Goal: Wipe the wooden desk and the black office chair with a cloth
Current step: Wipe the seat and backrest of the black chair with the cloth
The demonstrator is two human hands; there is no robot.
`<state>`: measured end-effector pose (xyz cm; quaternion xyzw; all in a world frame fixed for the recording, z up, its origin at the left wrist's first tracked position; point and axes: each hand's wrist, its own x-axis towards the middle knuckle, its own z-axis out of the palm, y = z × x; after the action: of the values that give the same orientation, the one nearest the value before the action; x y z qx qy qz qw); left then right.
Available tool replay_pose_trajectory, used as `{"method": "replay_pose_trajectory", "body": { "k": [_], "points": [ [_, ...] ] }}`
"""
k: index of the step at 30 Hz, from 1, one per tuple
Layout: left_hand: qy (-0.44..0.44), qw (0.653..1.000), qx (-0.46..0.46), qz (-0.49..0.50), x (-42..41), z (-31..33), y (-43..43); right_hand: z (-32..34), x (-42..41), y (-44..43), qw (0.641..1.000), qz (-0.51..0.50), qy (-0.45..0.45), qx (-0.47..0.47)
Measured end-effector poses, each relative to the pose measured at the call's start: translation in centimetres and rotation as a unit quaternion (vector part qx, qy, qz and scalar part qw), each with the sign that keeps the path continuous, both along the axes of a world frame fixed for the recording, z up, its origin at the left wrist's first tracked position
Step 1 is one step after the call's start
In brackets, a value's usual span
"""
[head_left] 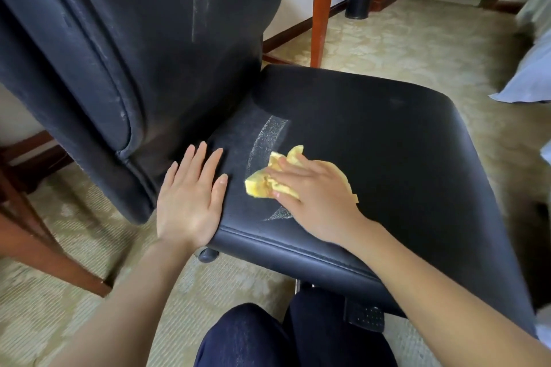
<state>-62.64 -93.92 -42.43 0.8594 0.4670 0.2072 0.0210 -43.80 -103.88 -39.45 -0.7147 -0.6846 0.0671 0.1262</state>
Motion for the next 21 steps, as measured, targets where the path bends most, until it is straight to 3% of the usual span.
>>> {"method": "replay_pose_trajectory", "body": {
  "k": [5, 13, 18, 21],
  "points": [
    [0.008, 1.000, -0.001, -0.008, 0.0, -0.3, 0.2, -0.2, -2.8, -5.8, 0.999, 0.015, -0.027, 0.023],
    [0.011, 1.000, -0.011, 0.002, -0.1, -0.4, 0.0, -0.7, -0.2, -12.6, 0.990, -0.055, -0.100, 0.087],
    [0.013, 1.000, -0.008, 0.010, 0.1, -0.5, -0.8, 0.4, 4.5, -10.7, 0.993, -0.116, -0.003, 0.020],
    [0.014, 1.000, -0.010, 0.014, 0.2, -0.5, -1.4, 0.7, 7.6, -6.6, 0.991, -0.128, -0.027, -0.028]
  ]
}}
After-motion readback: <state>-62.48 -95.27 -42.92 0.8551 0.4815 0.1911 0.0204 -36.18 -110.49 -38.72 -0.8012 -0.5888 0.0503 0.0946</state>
